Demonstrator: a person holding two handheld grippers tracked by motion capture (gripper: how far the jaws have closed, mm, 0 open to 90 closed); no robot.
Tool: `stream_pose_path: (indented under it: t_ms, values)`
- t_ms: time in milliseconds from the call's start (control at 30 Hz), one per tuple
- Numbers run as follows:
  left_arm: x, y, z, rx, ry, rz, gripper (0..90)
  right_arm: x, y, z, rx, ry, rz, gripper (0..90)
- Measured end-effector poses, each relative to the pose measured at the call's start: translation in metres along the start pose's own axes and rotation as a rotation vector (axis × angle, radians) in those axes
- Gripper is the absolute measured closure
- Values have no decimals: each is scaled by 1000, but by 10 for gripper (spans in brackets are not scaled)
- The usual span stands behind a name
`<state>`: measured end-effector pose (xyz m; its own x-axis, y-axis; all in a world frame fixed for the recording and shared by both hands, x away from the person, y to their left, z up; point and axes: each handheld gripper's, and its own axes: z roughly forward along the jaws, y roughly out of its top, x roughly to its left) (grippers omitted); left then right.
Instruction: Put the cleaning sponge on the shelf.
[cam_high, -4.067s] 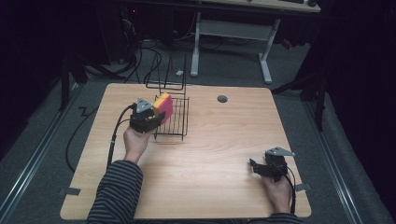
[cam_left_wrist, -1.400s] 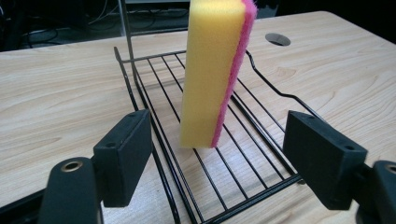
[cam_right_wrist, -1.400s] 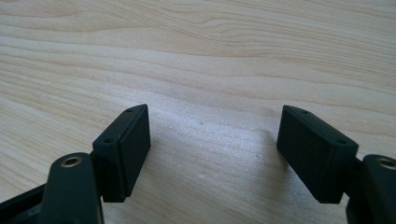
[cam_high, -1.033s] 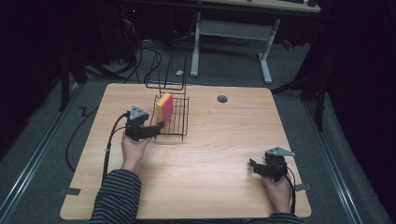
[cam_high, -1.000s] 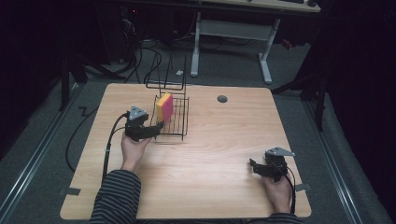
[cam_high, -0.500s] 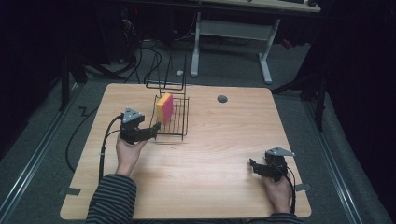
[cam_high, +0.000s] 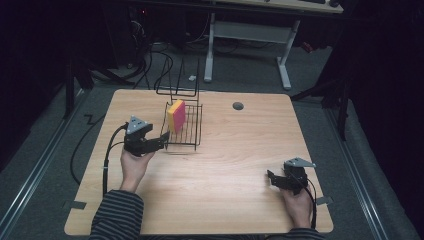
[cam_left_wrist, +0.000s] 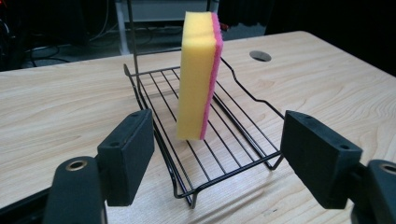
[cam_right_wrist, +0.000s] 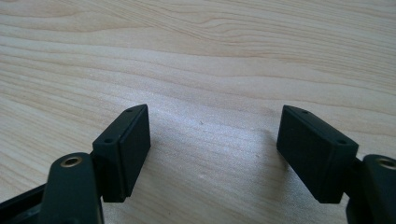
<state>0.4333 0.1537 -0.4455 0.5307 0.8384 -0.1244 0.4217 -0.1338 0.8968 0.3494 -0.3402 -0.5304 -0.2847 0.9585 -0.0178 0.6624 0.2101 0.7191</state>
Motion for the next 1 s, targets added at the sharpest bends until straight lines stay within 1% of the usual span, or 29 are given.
stream_pose_path:
  t_ms: [100,300,633,767,1000]
  values:
    - [2,-3,-3,-3,4,-14,270,0,0,0,-1,0,0,260]
    - [4,-7,-11,-9,10,-22,272,0,0,0,0,0,1,261]
    - [6,-13,-23,-16,22,-18,272,0,0,0,0,0,1,261]
    - [8,-15,-28,-30,31,-27,273,0,0,0,0,0,1,261]
    - [11,-20,-37,-28,48,-35,273,0,0,0,1,0,-1,261]
